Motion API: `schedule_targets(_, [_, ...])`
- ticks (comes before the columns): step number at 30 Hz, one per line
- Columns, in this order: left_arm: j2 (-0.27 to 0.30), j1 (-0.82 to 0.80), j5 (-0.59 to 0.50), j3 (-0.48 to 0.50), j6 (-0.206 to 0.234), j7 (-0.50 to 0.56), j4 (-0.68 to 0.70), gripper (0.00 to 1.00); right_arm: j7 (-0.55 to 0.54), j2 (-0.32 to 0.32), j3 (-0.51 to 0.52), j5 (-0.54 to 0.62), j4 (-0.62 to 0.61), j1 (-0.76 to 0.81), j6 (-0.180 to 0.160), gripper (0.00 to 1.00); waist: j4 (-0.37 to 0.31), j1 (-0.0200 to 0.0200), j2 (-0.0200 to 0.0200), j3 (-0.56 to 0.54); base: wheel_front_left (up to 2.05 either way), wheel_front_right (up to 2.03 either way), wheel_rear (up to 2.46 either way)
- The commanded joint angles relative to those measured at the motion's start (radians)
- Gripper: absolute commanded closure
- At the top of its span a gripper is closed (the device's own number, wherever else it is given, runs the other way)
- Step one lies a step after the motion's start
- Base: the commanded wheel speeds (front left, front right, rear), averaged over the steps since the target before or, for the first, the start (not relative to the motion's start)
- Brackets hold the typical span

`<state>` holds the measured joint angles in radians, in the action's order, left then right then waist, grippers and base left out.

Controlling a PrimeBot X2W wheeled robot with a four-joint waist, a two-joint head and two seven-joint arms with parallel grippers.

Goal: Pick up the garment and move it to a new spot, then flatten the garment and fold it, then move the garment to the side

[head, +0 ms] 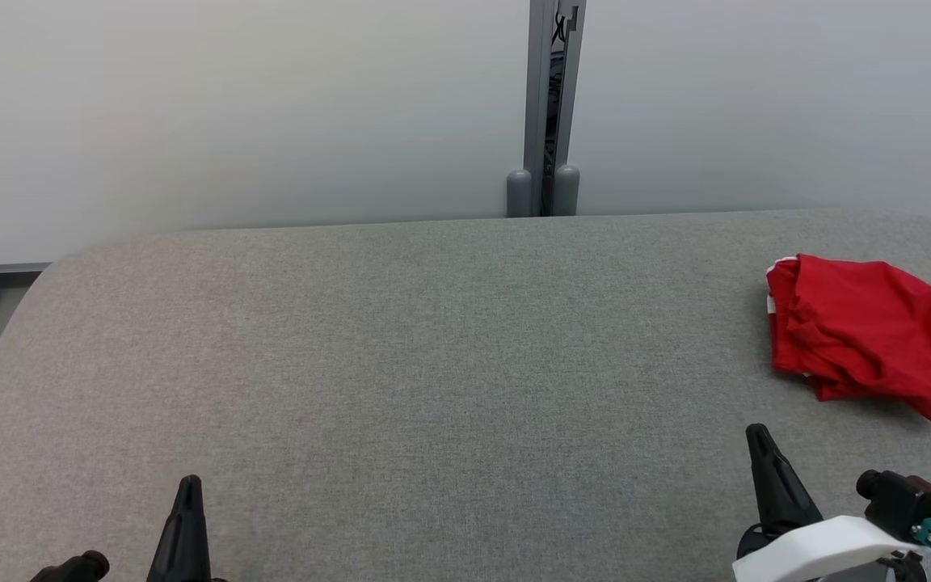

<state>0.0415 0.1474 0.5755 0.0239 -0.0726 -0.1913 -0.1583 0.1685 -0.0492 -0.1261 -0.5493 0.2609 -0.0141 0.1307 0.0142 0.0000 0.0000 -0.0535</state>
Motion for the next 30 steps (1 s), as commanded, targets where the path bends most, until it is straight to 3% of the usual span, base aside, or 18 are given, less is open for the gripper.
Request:
schedule_targets(1, [0.004,-0.036,0.042,0.011,-0.005,0.007,0.02,1.0,-0.012,-0.011,0.009,-0.044,-0.007,-0.035,0.0,1.0,0.0,0.0,0.0,0.001,0.0,0.0,0.0])
schedule_targets(30, [0.007,-0.072,0.417,0.064,-0.016,0.079,0.044,1.0,-0.131,-0.019,0.045,-0.441,0.059,-0.133,0.0,1.0,-0.004,0.0,0.0,0.016,0.0,0.0,0.0])
